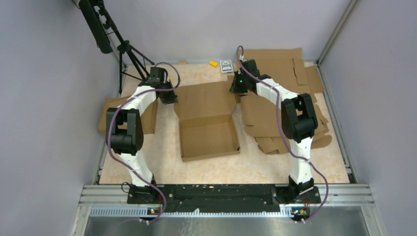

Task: Fold the paper box

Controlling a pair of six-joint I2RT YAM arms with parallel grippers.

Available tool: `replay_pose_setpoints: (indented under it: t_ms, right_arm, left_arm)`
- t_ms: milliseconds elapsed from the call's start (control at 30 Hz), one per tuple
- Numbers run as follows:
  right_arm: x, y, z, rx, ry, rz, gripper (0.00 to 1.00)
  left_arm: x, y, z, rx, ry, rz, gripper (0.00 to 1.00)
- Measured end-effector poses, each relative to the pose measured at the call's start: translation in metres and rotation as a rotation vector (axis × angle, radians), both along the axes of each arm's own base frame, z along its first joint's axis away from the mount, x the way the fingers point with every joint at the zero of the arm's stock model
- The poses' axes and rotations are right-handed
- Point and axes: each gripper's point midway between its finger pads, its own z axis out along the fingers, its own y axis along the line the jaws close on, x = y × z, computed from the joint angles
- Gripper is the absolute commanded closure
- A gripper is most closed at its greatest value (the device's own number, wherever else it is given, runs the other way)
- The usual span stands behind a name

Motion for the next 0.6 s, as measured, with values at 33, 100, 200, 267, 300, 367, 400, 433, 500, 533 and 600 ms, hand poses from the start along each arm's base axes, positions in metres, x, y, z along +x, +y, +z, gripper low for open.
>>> replay_pose_setpoints:
  t_ms: [33, 100, 200, 267, 300, 367, 400, 433, 500, 533, 600]
  right_arm:
    - [0.000, 0.001, 0.000, -0.013, -0.007, 0.002, 1.00]
    - [-0.001, 0.003, 0.002, -0.049, -0.030, 0.005, 1.00]
    - [-0.002, 0.002, 0.009, -0.105, -0.071, 0.002, 1.00]
    - [-0.002, 0.001, 0.017, -0.148, -0.115, -0.006, 1.00]
    - [-0.004, -0.001, 0.022, -0.176, -0.148, -0.015, 1.00]
    - [-0.013, -0.003, 0.032, -0.228, -0.205, -0.026, 1.00]
    - [-0.017, -0.003, 0.037, -0.253, -0.239, -0.033, 1.00]
    - [-0.023, -0.003, 0.042, -0.276, -0.275, -0.039, 1.00]
    - [-0.033, -0.001, 0.051, -0.311, -0.335, -0.048, 1.00]
    - [-0.037, -0.002, 0.055, -0.322, -0.364, -0.059, 1.00]
    - [-0.043, -0.005, 0.060, -0.335, -0.406, -0.082, 1.00]
  left_arm:
    - [0.000, -0.002, 0.001, 0.011, -0.004, -0.005, 1.00]
    - [-0.001, -0.006, 0.004, 0.038, -0.018, -0.018, 1.00]
    - [-0.002, -0.009, 0.017, 0.063, -0.057, -0.028, 1.00]
    - [-0.004, -0.013, 0.031, 0.068, -0.100, -0.034, 1.00]
    - [-0.004, -0.014, 0.036, 0.072, -0.120, -0.034, 1.00]
    - [-0.009, -0.019, 0.048, 0.090, -0.186, -0.034, 1.00]
    - [-0.013, -0.021, 0.053, 0.105, -0.223, -0.033, 1.00]
    - [-0.019, -0.023, 0.055, 0.122, -0.248, -0.032, 1.00]
    - [-0.034, -0.028, 0.058, 0.171, -0.306, -0.037, 1.00]
    - [-0.042, -0.030, 0.059, 0.190, -0.333, -0.039, 1.00]
    - [-0.053, -0.033, 0.062, 0.210, -0.378, -0.041, 1.00]
